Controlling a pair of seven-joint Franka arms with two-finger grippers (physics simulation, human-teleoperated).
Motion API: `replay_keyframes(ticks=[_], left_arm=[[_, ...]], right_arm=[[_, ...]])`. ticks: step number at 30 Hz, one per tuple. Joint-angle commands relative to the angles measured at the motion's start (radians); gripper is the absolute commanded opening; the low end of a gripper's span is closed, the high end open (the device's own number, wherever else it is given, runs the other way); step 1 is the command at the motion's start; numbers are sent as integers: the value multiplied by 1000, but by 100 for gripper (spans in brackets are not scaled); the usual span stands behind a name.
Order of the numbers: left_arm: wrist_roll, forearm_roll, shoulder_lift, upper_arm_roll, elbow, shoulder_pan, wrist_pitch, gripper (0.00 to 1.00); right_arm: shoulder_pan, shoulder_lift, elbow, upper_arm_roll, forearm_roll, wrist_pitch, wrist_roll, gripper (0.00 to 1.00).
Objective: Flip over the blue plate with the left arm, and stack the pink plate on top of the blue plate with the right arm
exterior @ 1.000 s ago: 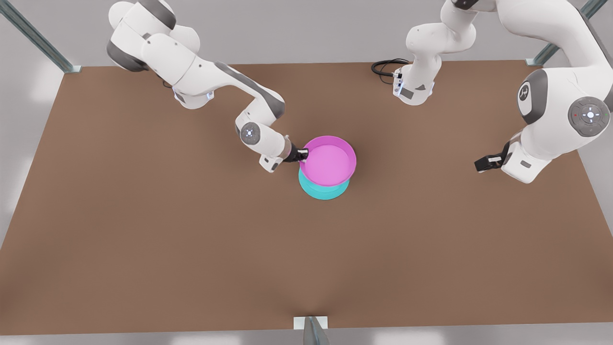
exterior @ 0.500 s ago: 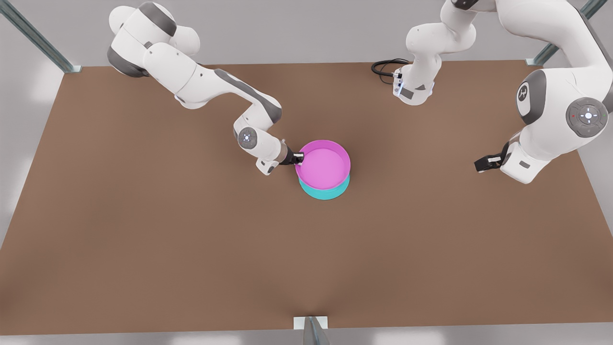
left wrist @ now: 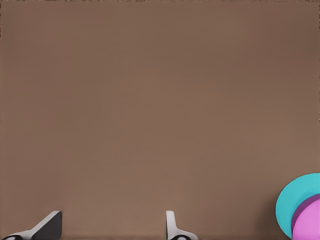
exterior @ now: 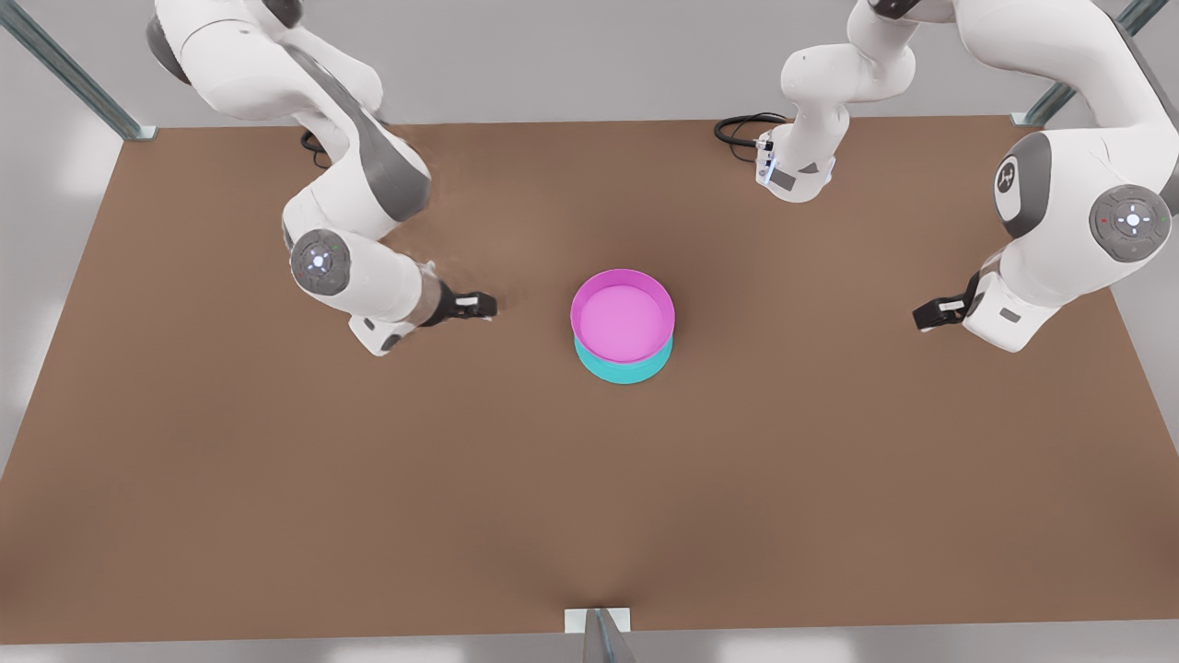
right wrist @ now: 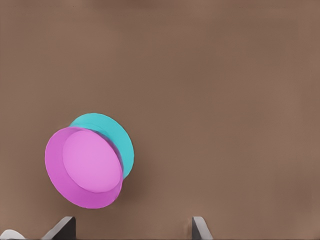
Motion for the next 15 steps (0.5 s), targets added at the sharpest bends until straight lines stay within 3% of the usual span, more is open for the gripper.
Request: replay_keyframes(ticks=[1,2,4,5,6,15], left_arm=[[0,0,0,0,0,0,0,100],[2,0,0,0,2,0,0,100],[57,-1,-3,0,2,0,0,100],[156,-4,-8,6,2,3,0,100],[236,-6,-15,15,2,5,0,100],[229,-6,-22,17,2,3,0,100]], right_arm=[[-37,-1,6,-2,-35,0,-54,100],[-57,-37,6,-22,-60,-2,-141,100],[291,-96,54,-564,-19,-77,-293,100],[311,-145,43,-632,-32,-95,-305,100],[300,-186,35,-631,-117,-179,-347,100],[305,-174,100,-629,-132,-189,-405,100]])
